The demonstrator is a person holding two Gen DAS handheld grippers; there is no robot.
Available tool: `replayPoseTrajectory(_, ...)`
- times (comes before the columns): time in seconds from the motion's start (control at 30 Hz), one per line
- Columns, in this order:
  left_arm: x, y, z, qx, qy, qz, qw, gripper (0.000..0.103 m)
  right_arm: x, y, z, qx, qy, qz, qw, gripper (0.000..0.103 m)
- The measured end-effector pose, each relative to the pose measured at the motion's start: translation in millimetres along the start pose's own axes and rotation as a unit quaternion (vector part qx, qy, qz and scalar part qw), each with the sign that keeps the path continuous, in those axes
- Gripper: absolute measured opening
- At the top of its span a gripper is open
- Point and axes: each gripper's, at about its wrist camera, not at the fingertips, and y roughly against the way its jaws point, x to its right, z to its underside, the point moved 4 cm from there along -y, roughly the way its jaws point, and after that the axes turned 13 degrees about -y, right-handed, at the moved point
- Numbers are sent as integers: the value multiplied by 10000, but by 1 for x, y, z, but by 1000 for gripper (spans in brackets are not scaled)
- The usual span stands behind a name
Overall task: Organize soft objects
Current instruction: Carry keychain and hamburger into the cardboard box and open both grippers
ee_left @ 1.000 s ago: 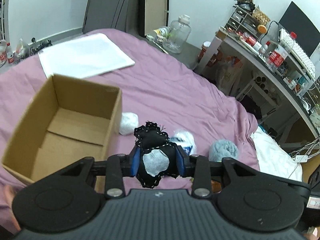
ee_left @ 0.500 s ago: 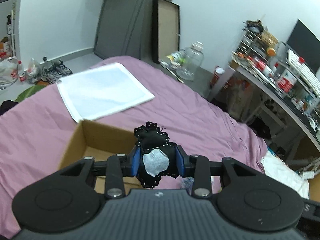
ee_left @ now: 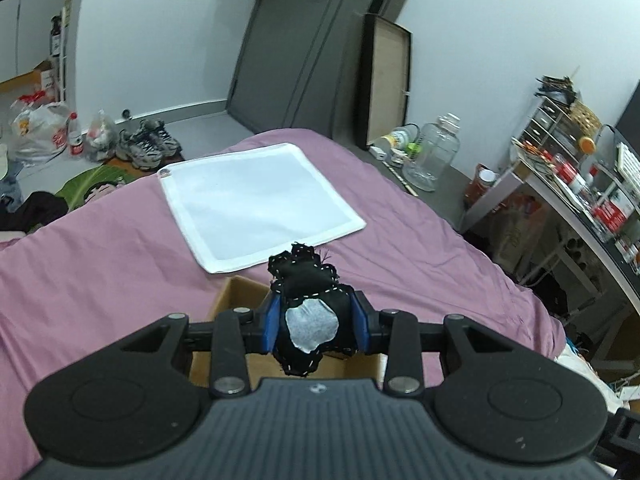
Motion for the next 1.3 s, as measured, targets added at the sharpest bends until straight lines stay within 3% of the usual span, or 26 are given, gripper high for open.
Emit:
replayPoseTrajectory(0.17,-19,-9,5,-110,191,-66,9997,36,-12,-19,0,-36,58,-14,10000,38)
replayPoseTrajectory(0.4,-48,-40,20,-495,719,177,9960,37,-20,-56,3,-216,93,105,9997,38)
replayPoseTrajectory(0.7,-48,-62,23,-732,356,126,9966,38,-29,-94,14,-494,90,162,9986,38)
replayPoseTrajectory(0.87,-52,-73,27,-944,464,262,9941,39,-28,-105,19,-566,93,263,9980,38)
replayPoseTrajectory(1.07,-48,-77,27,-1059,236,122,9940,50,-29,-114,17,-592,39,353,9976,39)
replayPoseTrajectory(1.2,-48,-72,24,-958,327,217,9946,62,-31,-118,17,-602,42,348,9976,39)
replayPoseTrajectory(1.3,-46,-68,22,-874,270,160,9957,65,-33,-121,17,-612,26,370,9974,45)
